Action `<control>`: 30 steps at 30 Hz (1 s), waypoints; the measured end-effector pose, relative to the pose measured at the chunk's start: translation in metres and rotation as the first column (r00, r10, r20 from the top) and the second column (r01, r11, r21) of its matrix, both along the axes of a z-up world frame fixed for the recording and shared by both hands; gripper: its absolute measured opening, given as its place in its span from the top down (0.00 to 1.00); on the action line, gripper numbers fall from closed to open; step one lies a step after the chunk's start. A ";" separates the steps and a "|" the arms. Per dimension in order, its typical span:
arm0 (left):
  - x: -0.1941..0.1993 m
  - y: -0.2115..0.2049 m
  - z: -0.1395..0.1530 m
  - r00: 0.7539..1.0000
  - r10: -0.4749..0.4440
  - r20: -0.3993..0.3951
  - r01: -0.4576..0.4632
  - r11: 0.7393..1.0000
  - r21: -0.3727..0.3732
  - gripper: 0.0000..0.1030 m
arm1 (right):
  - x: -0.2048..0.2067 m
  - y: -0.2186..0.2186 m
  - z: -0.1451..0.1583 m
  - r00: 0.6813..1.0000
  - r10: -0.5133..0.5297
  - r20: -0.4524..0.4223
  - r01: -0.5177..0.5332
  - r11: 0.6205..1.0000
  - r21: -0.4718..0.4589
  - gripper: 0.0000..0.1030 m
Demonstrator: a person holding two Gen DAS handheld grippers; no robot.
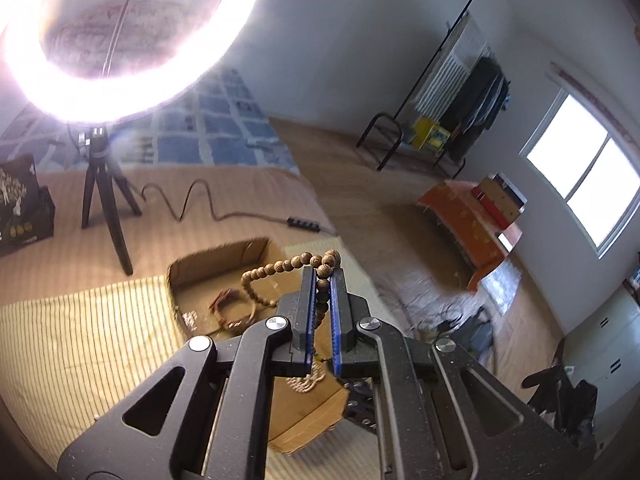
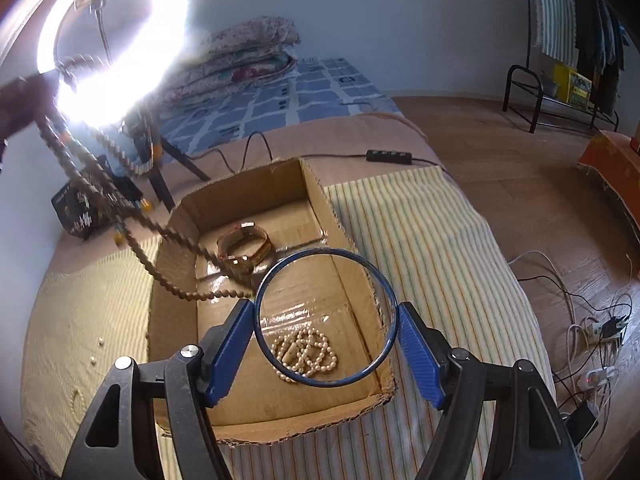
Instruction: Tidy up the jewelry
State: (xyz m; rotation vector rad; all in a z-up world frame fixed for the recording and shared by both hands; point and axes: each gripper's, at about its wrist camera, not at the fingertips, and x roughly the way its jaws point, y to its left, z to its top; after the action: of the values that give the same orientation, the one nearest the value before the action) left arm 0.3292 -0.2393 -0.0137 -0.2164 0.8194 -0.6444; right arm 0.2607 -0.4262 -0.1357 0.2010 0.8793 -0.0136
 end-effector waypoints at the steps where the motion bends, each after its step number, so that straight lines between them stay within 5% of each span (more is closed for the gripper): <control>1: 0.001 -0.001 -0.006 1.000 0.000 -0.006 0.000 1.000 0.017 0.96 | 0.001 0.001 -0.002 1.000 0.003 -0.009 -0.004 1.000 -0.005 0.28; 10: 0.015 -0.005 -0.061 0.995 0.000 -0.098 0.011 0.993 0.120 0.96 | 0.004 0.013 -0.012 0.998 0.041 -0.044 -0.043 0.998 -0.046 0.28; 30: -0.007 0.052 -0.030 0.998 0.062 -0.009 -0.059 0.982 0.181 0.96 | -0.014 0.034 0.023 0.998 0.057 0.011 -0.056 0.995 -0.083 0.25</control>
State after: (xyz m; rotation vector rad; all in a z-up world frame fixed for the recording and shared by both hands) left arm 0.3218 -0.1878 -0.0440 -0.0805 0.8771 -0.5084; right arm 0.2467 -0.3926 -0.1126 0.0991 0.8687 0.0039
